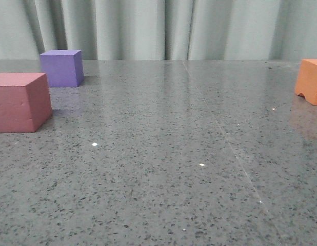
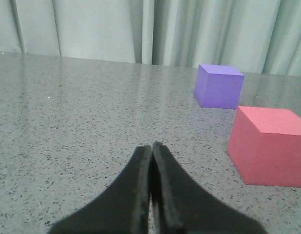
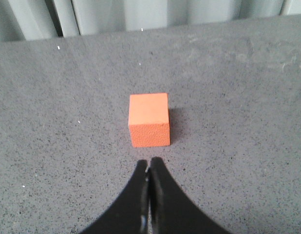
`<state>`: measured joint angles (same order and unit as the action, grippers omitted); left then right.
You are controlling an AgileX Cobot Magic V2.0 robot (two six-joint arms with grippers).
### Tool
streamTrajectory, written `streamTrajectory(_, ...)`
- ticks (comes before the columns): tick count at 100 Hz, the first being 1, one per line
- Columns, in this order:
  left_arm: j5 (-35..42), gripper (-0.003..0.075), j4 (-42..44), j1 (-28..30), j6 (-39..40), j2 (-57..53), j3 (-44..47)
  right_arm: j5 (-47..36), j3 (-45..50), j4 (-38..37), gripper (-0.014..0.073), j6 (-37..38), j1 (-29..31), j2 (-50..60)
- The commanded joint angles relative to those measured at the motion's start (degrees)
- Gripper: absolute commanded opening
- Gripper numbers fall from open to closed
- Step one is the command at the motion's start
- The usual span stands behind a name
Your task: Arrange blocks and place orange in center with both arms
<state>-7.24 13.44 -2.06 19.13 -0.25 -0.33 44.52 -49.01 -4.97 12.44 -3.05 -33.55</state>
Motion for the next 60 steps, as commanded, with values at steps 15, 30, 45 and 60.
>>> streamTrajectory(15, 5.04, -0.0019, 0.06, -0.05, 0.13, -1.92, 3.10, 1.56, -2.23, -1.00, -0.0067, -0.50, 0.34, -5.30)
streamTrajectory(30, 5.04, -0.0019, 0.06, -0.05, 0.13, -1.92, 3.10, 4.27, -2.23, -1.00, -0.0023, -0.50, 0.34, -6.36)
streamTrajectory(45, 5.04, -0.0019, 0.06, -0.05, 0.13, -1.92, 3.10, 6.24, -2.23, -1.00, 0.0197, -0.50, 0.34, -6.36)
streamTrajectory(60, 5.04, -0.0019, 0.06, -0.05, 0.13, -1.92, 3.10, 8.14, -2.16, -1.00, 0.0536, -0.50, 0.34, -6.36)
